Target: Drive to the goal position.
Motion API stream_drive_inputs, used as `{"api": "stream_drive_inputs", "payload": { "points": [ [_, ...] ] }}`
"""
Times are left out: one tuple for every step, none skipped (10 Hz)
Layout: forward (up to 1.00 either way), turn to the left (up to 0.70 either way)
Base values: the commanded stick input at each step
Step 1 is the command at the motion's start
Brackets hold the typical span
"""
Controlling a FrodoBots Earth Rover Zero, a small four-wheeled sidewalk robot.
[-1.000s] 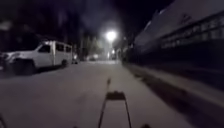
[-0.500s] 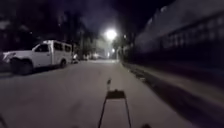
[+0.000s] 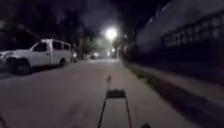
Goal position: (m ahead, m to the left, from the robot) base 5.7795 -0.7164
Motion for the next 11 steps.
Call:
{"api": "stream_drive_inputs", "payload": {
  "points": [
    [0.5, 0.0],
    [0.33, 0.0],
    [0.2, 0.0],
    [0.5, 0.0],
    [0.5, 0.0],
    [0.5, 0.0],
    [0.5, 0.0],
    [0.5, 0.0],
    [0.5, 0.0],
    [0.5, 0.0],
    [0.5, 0.0]
  ]
}}
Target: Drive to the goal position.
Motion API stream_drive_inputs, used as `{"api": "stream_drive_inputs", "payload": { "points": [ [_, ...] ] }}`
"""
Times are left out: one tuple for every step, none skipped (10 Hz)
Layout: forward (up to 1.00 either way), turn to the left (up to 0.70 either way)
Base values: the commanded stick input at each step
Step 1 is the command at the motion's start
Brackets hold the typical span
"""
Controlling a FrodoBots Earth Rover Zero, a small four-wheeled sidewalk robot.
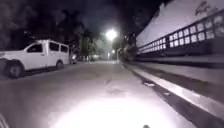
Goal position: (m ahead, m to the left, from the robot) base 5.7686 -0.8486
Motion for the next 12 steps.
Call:
{"api": "stream_drive_inputs", "payload": {
  "points": [
    [0.5, 0.0],
    [0.5, 0.0],
    [0.5, 0.0],
    [0.5, 0.0],
    [0.5, 0.0],
    [0.5, 0.0],
    [0.5, 0.0],
    [0.5, 0.0],
    [0.5, 0.0],
    [0.5, 0.0],
    [0.5, 0.0],
    [0.5, 0.0]
  ]
}}
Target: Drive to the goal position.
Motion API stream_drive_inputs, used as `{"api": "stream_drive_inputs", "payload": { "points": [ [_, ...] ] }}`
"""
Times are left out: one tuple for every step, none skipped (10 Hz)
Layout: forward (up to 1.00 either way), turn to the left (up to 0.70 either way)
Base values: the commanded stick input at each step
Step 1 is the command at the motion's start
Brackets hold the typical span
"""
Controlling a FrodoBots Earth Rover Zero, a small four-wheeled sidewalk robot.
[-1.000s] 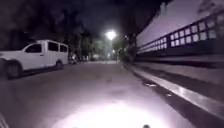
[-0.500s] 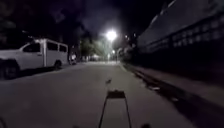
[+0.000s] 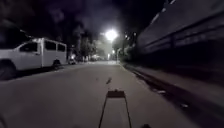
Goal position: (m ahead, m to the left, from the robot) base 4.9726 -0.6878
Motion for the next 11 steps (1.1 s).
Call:
{"api": "stream_drive_inputs", "payload": {
  "points": [
    [0.5, 0.0],
    [0.5, 0.0],
    [0.5, 0.0],
    [0.5, 0.0],
    [0.5, 0.0],
    [0.5, 0.0],
    [0.5, 0.0],
    [0.5, 0.0],
    [0.5, 0.0],
    [0.5, 0.0],
    [0.5, 0.0]
  ]
}}
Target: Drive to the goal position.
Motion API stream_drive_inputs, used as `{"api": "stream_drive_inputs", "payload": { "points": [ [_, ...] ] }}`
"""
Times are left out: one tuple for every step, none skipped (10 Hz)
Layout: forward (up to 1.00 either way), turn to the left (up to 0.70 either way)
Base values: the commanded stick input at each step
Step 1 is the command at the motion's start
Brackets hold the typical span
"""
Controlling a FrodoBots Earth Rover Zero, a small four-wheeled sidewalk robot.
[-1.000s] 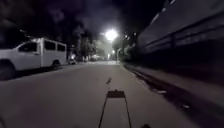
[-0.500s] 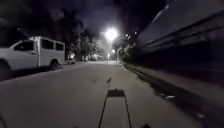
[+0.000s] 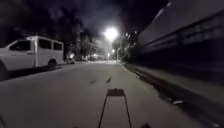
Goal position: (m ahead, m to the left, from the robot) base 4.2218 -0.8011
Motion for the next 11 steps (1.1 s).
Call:
{"api": "stream_drive_inputs", "payload": {
  "points": [
    [0.5, 0.0],
    [0.5, 0.0],
    [0.5, 0.0],
    [0.5, 0.0],
    [0.5, 0.0],
    [0.5, 0.0],
    [0.5, 0.0],
    [0.5, 0.0],
    [0.5, 0.0],
    [0.5, 0.0],
    [0.5, 0.0]
  ]
}}
